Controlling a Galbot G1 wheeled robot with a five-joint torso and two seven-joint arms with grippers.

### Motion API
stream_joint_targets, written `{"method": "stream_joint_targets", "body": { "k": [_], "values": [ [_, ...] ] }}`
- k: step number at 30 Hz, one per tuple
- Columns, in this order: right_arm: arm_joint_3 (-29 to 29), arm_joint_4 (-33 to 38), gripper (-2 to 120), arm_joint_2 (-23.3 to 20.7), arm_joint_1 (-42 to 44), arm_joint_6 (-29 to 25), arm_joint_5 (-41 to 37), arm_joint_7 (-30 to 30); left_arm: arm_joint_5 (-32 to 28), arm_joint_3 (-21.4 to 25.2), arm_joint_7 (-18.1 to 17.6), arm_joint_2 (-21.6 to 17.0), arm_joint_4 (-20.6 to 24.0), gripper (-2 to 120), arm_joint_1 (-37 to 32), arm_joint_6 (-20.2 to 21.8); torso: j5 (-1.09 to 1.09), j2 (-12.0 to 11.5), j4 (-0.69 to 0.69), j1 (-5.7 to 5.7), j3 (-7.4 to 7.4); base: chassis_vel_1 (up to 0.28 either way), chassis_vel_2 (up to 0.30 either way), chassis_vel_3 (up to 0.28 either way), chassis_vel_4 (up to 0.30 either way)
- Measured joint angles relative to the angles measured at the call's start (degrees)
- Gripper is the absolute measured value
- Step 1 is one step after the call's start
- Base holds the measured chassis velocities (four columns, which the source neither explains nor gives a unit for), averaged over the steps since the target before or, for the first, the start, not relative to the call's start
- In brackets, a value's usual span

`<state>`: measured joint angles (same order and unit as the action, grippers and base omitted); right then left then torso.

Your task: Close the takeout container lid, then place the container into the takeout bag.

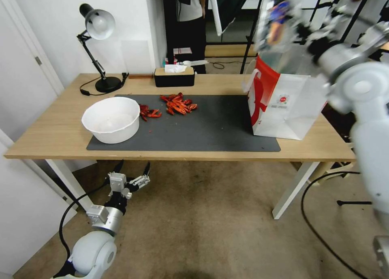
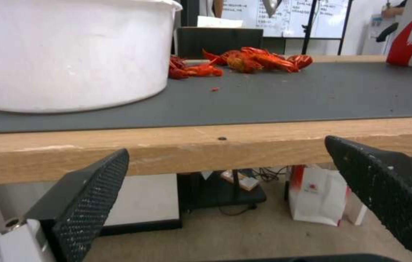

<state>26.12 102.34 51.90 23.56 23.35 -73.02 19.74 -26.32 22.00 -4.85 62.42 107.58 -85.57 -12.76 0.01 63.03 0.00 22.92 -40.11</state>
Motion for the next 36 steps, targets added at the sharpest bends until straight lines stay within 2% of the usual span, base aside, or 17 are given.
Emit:
{"method": "stream_joint_targets", "body": {
  "k": [2,5,13,19,21,23,26,28,30,31,33,34,36],
  "values": [
    [2.13,-2.14,0,-3.01,1.84,-1.56,4.62,-1.74,0.01,-0.47,0.17,0.07,-0.23,100,0.10,-0.06,0.01,0.00,-0.02,-0.01,0.00,0.000,0.000,0.000,0.000],
    [2.35,-3.35,0,-3.95,3.51,-3.32,7.50,-2.94,0.02,-0.66,0.38,0.03,-0.29,100,0.18,-0.06,0.01,0.00,-0.03,0.00,0.00,0.000,0.000,0.000,0.000],
    [2.07,-6.34,0,-3.27,7.00,-5.50,9.15,-4.22,0.10,-1.55,0.56,0.25,0.01,100,0.54,0.00,0.00,0.00,0.01,0.00,0.00,0.000,0.000,0.000,0.000],
    [1.94,-6.07,0,-2.64,8.52,-4.22,7.70,-3.40,0.41,-2.26,0.56,0.68,-0.02,100,1.22,0.21,-0.02,0.00,0.00,0.00,0.00,0.000,0.000,0.000,0.000],
    [2.24,-4.96,10,-2.25,9.61,-2.82,5.76,-1.50,0.60,-2.28,0.55,0.80,-0.02,100,1.09,0.23,-0.02,0.00,0.00,0.00,0.00,0.000,0.000,0.000,0.000],
    [2.40,-4.48,12,-1.99,10.06,-2.25,4.83,-0.26,0.65,-2.27,0.55,0.82,-0.01,100,0.97,0.24,-0.03,0.00,0.00,0.00,0.00,0.000,0.000,0.000,0.000],
    [2.70,-3.33,27,-0.79,11.34,-0.38,2.30,3.69,0.73,-2.15,0.52,0.72,0.05,100,0.64,0.24,-0.02,0.00,0.00,-0.01,0.00,0.000,0.000,0.000,0.000],
    [2.70,-3.26,29,-0.67,11.45,-0.27,2.23,3.94,0.73,-2.13,0.52,0.69,0.06,100,0.63,0.24,-0.02,0.00,0.00,0.00,0.00,0.000,0.000,0.000,0.000],
    [2.71,-2.86,42,0.21,12.48,0.11,2.15,4.91,0.75,-2.04,0.45,0.45,0.21,100,0.72,0.27,0.00,0.00,0.00,0.00,0.00,0.000,0.000,0.000,0.000],
    [2.71,-2.86,42,0.21,12.48,0.11,2.15,4.91,0.75,-2.04,0.45,0.45,0.21,100,0.72,0.27,0.00,0.00,0.00,0.00,0.00,0.000,0.000,0.000,0.000],
    [2.65,-2.53,54,0.66,12.95,-0.12,2.43,4.90,0.70,-2.03,0.32,0.37,0.44,100,0.94,0.45,-0.01,0.00,0.00,0.00,0.00,0.000,0.000,0.000,0.000],
    [2.65,-2.53,54,0.66,12.95,-0.12,2.43,4.90,0.70,-2.03,0.32,0.37,0.44,100,0.94,0.45,-0.01,0.00,0.00,0.00,0.00,0.000,0.000,0.000,0.000],
    [2.48,-2.09,64,0.62,13.04,-0.72,2.89,4.22,0.61,-2.00,0.25,0.35,0.54,100,1.15,0.60,-0.01,0.00,0.00,0.00,0.00,0.000,0.000,0.000,0.000]
  ]
}}
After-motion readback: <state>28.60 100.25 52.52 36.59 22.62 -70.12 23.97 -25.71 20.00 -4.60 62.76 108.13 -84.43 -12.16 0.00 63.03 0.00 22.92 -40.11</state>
